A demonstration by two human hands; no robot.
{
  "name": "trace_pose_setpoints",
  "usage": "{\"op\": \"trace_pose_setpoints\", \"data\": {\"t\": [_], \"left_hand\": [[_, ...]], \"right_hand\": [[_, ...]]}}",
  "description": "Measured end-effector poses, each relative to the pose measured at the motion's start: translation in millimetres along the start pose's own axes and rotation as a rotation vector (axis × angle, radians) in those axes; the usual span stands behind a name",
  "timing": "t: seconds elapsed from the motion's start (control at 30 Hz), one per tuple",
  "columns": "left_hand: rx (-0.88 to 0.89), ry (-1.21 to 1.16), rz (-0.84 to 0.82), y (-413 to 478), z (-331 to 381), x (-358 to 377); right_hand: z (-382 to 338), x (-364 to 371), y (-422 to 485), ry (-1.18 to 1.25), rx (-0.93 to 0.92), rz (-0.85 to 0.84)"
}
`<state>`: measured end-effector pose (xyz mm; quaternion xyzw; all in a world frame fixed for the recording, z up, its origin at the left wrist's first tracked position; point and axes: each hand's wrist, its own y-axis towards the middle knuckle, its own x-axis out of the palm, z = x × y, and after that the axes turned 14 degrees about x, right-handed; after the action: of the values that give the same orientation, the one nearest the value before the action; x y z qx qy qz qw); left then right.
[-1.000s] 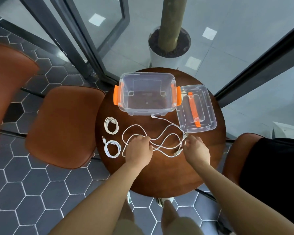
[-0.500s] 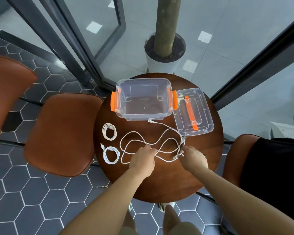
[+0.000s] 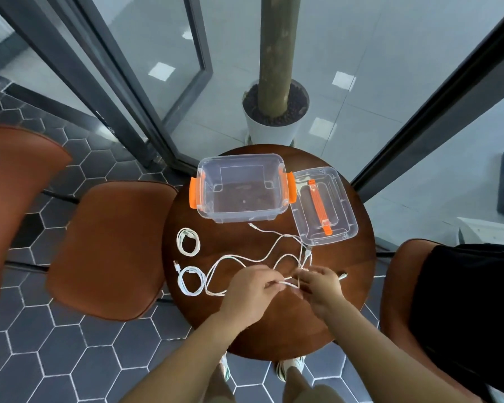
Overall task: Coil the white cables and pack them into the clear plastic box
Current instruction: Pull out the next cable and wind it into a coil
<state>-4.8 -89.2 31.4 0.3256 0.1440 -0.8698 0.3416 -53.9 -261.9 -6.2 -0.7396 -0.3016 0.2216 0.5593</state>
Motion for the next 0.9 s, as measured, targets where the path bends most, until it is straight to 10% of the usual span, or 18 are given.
{"op": "trace_pose_setpoints", "data": {"t": [0.23,0.53,0.9], "left_hand": [[-0.184,-0.303,-0.195,0.8,18.8,-46.3],[-0.599,-1.576,0.309,46.7,59.5,-105.9],[-0.478,-1.466,0.628,35.0,44.1,-163.2]], "right_hand": [[-47.0,-9.4,-63.5,0.052,-0.082,-0.353],[-56.8,4.5,-144.3,-0.646,-0.753,-0.300],[-48.2,12.2,-138.8,-1.093,-0.914,-0.399]]}}
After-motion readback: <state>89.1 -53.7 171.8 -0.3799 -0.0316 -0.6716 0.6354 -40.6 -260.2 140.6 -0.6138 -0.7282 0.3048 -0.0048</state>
